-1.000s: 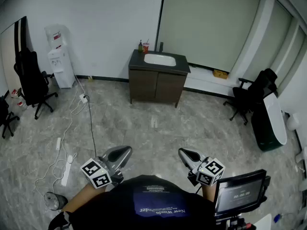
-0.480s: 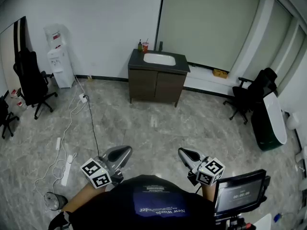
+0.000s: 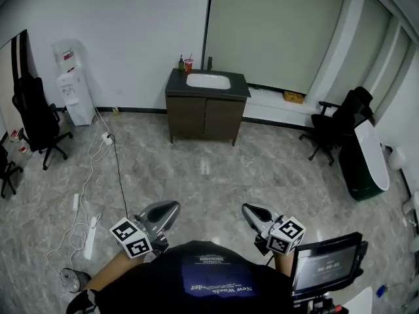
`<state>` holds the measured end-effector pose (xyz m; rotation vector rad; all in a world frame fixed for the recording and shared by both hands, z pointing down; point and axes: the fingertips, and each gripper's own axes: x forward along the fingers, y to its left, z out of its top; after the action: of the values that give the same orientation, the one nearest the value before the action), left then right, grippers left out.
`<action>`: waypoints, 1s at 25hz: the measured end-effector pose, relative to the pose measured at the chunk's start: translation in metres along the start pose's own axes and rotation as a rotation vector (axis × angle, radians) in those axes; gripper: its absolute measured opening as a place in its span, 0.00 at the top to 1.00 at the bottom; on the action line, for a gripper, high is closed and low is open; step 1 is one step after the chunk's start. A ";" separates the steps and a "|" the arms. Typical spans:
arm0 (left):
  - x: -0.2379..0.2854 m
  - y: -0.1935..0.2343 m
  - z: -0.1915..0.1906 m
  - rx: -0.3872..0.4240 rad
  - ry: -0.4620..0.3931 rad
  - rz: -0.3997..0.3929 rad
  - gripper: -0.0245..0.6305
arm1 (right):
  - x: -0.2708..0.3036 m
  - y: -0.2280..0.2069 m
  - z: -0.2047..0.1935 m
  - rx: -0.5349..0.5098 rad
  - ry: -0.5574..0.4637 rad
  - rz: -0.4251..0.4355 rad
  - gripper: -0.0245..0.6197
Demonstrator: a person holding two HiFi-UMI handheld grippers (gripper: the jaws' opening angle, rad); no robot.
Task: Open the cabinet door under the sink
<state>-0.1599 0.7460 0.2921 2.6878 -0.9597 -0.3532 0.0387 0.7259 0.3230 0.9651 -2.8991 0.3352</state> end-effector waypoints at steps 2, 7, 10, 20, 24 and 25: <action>0.017 -0.005 -0.003 -0.001 0.005 -0.016 0.96 | -0.011 -0.013 0.002 0.007 -0.002 -0.006 0.96; 0.047 -0.029 -0.021 -0.003 0.026 -0.050 0.96 | -0.045 -0.031 -0.008 0.014 -0.018 -0.029 0.96; 0.065 -0.045 -0.031 -0.003 0.041 -0.073 0.96 | -0.066 -0.041 -0.013 0.018 -0.024 -0.035 0.96; 0.121 -0.027 -0.058 -0.025 0.109 -0.107 0.96 | -0.065 -0.101 -0.039 0.085 -0.011 -0.055 0.96; 0.121 -0.029 -0.057 -0.029 0.106 -0.104 0.96 | -0.068 -0.098 -0.042 0.089 -0.005 -0.049 0.96; 0.121 -0.029 -0.057 -0.032 0.105 -0.105 0.96 | -0.066 -0.097 -0.040 0.085 -0.003 -0.047 0.96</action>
<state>-0.0348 0.6987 0.3190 2.7038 -0.7786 -0.2436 0.1497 0.6984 0.3713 1.0445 -2.8809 0.4581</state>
